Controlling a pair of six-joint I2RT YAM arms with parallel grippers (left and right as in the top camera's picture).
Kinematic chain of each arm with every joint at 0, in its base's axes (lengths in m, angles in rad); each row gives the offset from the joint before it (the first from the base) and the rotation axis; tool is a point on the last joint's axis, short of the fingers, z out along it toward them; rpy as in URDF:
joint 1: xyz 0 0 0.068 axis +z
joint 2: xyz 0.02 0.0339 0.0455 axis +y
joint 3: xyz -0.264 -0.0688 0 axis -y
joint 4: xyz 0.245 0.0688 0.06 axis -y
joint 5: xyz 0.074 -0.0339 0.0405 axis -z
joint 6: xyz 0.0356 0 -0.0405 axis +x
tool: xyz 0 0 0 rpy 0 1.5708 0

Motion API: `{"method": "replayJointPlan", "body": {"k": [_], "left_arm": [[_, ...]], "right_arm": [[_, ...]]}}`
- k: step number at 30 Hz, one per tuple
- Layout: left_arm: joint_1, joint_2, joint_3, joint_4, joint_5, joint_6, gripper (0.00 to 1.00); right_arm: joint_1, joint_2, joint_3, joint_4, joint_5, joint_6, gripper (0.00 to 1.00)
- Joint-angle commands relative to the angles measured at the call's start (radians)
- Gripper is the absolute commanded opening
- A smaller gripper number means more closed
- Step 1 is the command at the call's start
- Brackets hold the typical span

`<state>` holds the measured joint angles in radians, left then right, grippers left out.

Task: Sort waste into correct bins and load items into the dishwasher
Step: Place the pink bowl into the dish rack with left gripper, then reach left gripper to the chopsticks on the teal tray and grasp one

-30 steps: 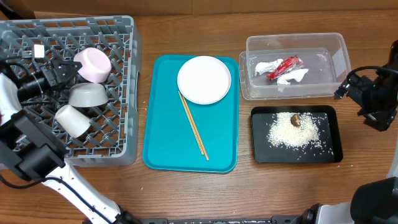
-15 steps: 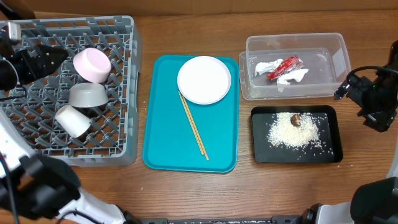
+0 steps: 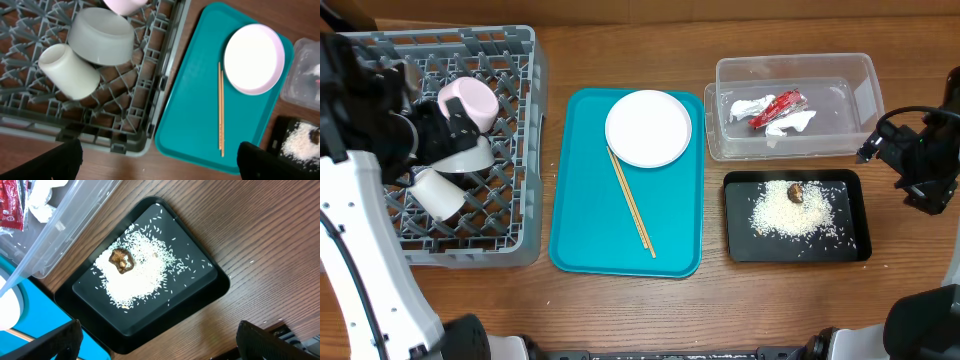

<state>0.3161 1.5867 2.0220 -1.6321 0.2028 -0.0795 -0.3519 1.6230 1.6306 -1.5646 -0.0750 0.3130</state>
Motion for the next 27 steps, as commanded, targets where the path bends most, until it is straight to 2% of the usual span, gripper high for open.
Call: {"method": "replayJointPlan", "body": {"k": [1, 4, 7, 13, 18, 27], "left_arm": [[-0.097, -0.077, -0.048, -0.01, -0.135, -0.142, 1.0], [-0.227, -0.177, -0.188, 0.044, -0.175, -0.261, 0.99], [-0.364, -0.277, -0.366, 0.129, -0.286, -0.41, 1.0], [-0.553, -0.34, -0.67, 0.416, -0.287, -0.451, 1.0], [-0.672, -0.248, -0.858, 0.696, -0.261, -0.455, 1.0], [-0.715, 0.116, -0.881, 0.842, -0.204, -0.437, 1.0]], "right_arm": [[0.002, -0.011, 0.008, -0.003, -0.006, -0.006, 1.0], [0.002, -0.011, 0.008, -0.001, -0.006, -0.006, 1.0], [0.002, -0.011, 0.008, -0.001, -0.006, -0.006, 1.0], [0.002, -0.011, 0.008, 0.003, -0.006, -0.005, 1.0], [0.002, -0.011, 0.008, 0.003, -0.006, -0.005, 1.0], [0.002, -0.011, 0.008, 0.002, -0.006, -0.006, 1.0]]}}
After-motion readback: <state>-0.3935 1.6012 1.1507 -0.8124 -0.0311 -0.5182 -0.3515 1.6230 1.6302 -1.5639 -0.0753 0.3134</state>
